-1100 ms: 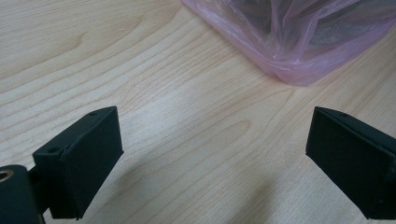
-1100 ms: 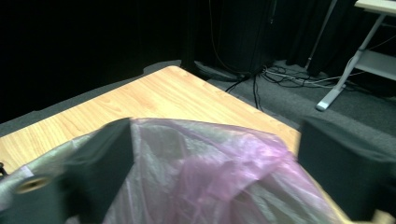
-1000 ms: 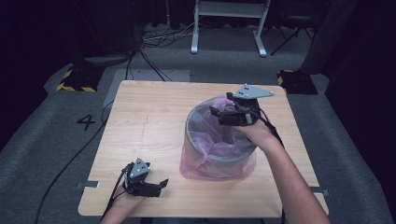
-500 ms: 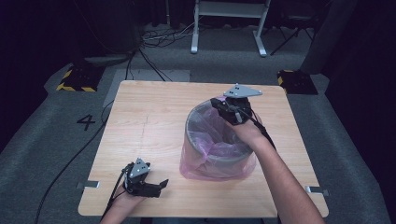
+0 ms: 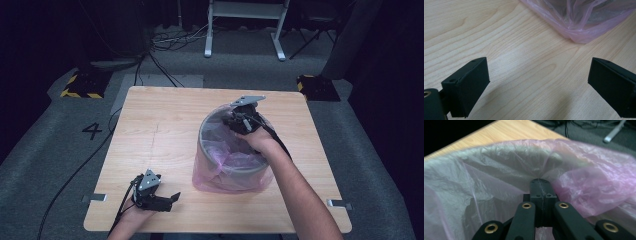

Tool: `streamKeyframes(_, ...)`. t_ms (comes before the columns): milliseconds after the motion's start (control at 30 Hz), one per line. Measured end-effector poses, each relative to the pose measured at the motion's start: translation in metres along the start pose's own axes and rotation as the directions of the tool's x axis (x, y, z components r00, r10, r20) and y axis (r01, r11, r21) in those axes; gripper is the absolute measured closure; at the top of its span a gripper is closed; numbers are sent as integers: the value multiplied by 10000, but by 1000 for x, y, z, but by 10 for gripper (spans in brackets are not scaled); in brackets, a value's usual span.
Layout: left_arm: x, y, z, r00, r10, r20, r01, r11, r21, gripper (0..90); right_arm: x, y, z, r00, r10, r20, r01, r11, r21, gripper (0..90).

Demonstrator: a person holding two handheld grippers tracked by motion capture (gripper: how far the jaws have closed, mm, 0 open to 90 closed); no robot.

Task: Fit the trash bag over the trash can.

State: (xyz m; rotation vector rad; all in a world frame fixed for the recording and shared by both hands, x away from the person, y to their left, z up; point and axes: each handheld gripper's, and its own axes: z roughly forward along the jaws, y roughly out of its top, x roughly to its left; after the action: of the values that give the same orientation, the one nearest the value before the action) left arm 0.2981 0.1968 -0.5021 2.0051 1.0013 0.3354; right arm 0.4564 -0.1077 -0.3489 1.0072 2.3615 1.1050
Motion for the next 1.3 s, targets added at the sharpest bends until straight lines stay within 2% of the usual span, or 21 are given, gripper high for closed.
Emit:
streamKeyframes(100, 0, 0, 0, 10000, -35, 14, 35, 10000, -7, 36, 0, -3, 11, 10000, -17, 40, 14, 9970, 770, 898)
streamKeyframes(167, 0, 0, 0, 10000, -35, 33, 35, 10000, 15, 36, 0, -6, 18, 9999, -151, 56, 143, 9916, 1289, 898)
streamKeyframes(233, 0, 0, 0, 10000, -55, 37, 55, 10000, 9, 36, 0, -9, 24, 9999, -66, -89, 81, 9842, 1769, 898)
streamKeyframes(300, 0, 0, 0, 10000, -81, 39, 81, 10000, -15, 36, 1, -11, 30, 9995, -298, -114, 316, 9722, 2320, 899)
streamKeyframes(333, 0, 0, 0, 10000, -76, 32, 76, 10000, -6, 36, 1, -13, 32, 9995, -222, -212, 268, 9664, 2555, 899)
streamKeyframes(433, 1, 0, 0, 9999, -115, 63, 115, 9999, 3, 36, 5, -18, 39, 9979, -497, -426, 615, 9346, 3504, 900)
streamKeyframes(500, 1, 0, 0, 9999, -123, 65, 124, 9999, -42, 36, 9, -20, 41, 9959, -692, -578, 860, 9215, 3788, 900)
streamKeyframes(567, 1, 0, 0, 9999, -140, 49, 141, 9999, -39, 36, 9, -19, 40, 9971, -529, -545, 695, 9255, 3722, 900)
streamKeyframes(667, 1, 0, 0, 9999, -124, 20, 124, 9999, -27, 33, 10, -13, 31, 9975, -322, -636, 504, 9498, 3087, 900)
streamKeyframes(733, 1, 0, 0, 9999, -143, 11, 143, 9999, -3, 33, 11, -6, 23, 9960, -416, -790, 614, 9613, 2685, 900)
streamKeyframes(833, 1, 0, 0, 9999, -162, 6, 162, 9999, -19, 33, 16, 8, 8, 9950, -430, -903, 610, 9763, 2077, 899)
streamKeyframes(933, 1, 0, 0, 9999, -161, 22, 161, 9999, -1, 33, 20, 18, -8, 9930, -443, -1093, 612, 9858, 1564, 900)
streamKeyframes(1000, 1, 0, 0, 9999, -167, 14, 167, 9999, -2, 33, 23, 22, -16, 9919, -526, -1155, 677, 9891, 1306, 899)
streamKeyframes(1067, 2, 0, 0, 9998, -190, -36, 190, 9998, -4, 30, 25, 24, -22, 9905, -388, -1321, 529, 9931, 1045, 900)
streamKeyframes(1100, 2, 1, 0, 9998, -183, -18, 183, 9998, 13, 26, 28, 24, -24, 9881, -497, -1457, 647, 9929, 998, 900)
streamKeyframes(1200, 2, 1, 1, 9998, -185, -30, 185, 9998, 32, 26, 36, 21, -22, 9838, -663, -1663, 862, 9895, 1157, 900)
streamKeyframes(1300, 2, 1, 1, 9998, -203, -51, 203, 9998, 47, 26, 45, 17, -15, 9759, -769, -2044, 1070, 9843, 1404, 900)
